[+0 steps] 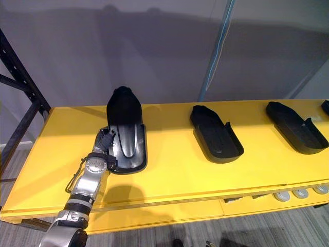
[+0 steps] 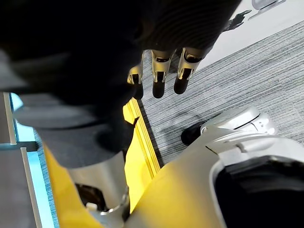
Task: Walk over and take plastic housings, then place them on the shelf
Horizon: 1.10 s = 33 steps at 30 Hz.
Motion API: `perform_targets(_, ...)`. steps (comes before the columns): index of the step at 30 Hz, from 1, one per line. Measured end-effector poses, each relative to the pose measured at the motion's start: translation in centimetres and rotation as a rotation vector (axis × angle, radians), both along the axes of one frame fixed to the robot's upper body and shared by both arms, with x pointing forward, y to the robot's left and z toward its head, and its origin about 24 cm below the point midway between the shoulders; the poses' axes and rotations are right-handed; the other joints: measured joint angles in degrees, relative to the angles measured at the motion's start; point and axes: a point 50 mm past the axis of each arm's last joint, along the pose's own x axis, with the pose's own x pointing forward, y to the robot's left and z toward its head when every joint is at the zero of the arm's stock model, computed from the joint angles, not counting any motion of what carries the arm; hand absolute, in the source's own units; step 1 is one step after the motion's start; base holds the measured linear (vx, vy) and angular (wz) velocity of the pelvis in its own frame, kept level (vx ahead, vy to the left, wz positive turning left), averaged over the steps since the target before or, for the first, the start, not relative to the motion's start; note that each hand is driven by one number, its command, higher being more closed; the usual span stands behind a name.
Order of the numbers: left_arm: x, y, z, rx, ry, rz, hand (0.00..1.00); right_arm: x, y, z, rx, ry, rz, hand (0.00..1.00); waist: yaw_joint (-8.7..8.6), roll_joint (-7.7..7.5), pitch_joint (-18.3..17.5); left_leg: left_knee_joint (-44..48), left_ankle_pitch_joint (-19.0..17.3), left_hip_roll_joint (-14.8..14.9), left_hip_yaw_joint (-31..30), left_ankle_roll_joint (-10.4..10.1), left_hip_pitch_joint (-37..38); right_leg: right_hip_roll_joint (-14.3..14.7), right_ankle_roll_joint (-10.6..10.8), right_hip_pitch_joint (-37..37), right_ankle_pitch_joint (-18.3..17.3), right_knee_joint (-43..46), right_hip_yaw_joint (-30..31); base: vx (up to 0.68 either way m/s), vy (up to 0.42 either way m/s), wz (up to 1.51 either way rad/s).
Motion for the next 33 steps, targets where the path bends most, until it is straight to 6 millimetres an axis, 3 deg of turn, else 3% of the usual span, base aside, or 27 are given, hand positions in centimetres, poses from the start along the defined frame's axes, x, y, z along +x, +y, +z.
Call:
perform_targets(7,-0.3,0.2,-0.3,-0.019,0.004,0.021,1.00,0.0,0.1,0.0,0.002,0.002,0.009,0.00,0.00,-0.32,-0.1,0.1,-0.1,0.0,-0.1,0.1,0.2,0.0,0.0,0.3,0.0,0.0,-0.2,0.00,0.000,0.00)
perform_targets(8,-0.3,0.2,-0.3,-0.021,0.004,0.021,0.00,0.0,0.1,0.0,0.002,0.002,0.010,0.00,0.01,-0.37,-0.1,0.1,-0.1,0.1,-0.1,0.1,0.2,0.0,0.0,0.3,0.0,0.0,-0.3,0.01,0.000,0.05)
perform_targets(13,-1.6,0.6,-2.0,0.014,0.053,0.030,0.00,0.0,0.2,0.0,0.004,0.003,0.016,0.00,0.02,-0.65,-0.1,0.1,-0.1,0.1,-0.6,0.1,0.2,0.0,0.0,0.7,0.0,-0.1,-0.9,0.00,0.001,0.05)
perform_targets(33,-3.5,1.0,-1.5,0.027,-0.002,0.040,0.00,-0.1,0.2,-0.1,0.007,0.007,0.018,0.00,0.49,-0.82,-0.4,0.8,0.0,0.3,-1.4,0.1,-0.1,0.0,0.0,1.3,0.0,-0.1,-1.7,0.00,0.000,0.01)
